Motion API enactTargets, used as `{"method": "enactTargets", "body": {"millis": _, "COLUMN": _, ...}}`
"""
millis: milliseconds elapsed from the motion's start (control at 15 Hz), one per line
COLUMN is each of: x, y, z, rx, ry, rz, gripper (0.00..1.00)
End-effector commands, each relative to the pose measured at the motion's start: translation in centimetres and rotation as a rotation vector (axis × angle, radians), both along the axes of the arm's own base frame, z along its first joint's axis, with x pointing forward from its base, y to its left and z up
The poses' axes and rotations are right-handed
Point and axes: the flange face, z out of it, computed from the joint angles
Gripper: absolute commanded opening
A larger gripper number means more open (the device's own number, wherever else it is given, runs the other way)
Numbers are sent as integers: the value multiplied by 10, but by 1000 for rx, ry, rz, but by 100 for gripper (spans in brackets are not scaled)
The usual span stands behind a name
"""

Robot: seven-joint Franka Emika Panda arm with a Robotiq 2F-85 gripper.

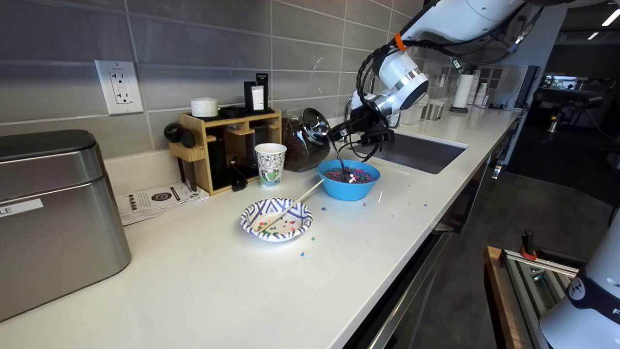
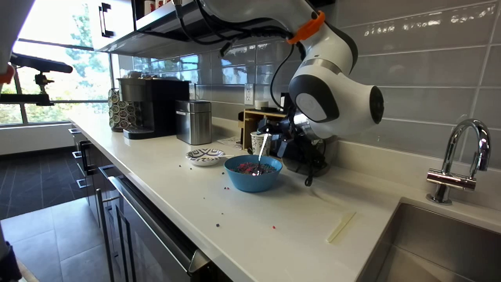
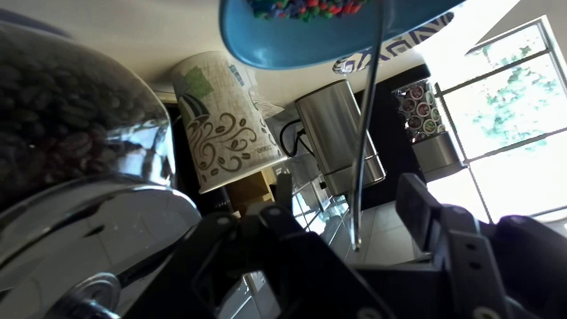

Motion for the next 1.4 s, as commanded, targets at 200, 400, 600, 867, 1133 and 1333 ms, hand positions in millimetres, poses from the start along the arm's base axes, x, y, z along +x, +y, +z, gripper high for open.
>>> {"method": "enactTargets", "body": {"millis": 200, "x": 5, "y": -5, "z": -7, "rx": 44, "ry": -34, "rz": -17, "gripper": 61}}
{"method": "enactTargets", "body": {"millis": 400, "x": 5, "y": -5, "z": -10, "rx": 50, "ry": -31, "rz": -22, "gripper": 51}}
{"method": "enactTargets", "body": {"millis": 600, "x": 6, "y": -4, "z": -11, "rx": 54, "ry": -28, "rz": -23, "gripper": 42}}
{"method": "enactTargets", "body": {"millis": 867, "x": 6, "y": -2, "z": -11, "rx": 58, "ry": -28, "rz": -22, "gripper": 35}}
{"method": "enactTargets", "body": {"millis": 1133, "x": 4, "y": -4, "z": -9, "rx": 68, "ry": -34, "rz": -28, "gripper": 30}}
{"method": "enactTargets", "body": {"millis": 1333, "x": 2, "y": -4, "z": -8, "rx": 74, "ry": -37, "rz": -27, "gripper": 27}}
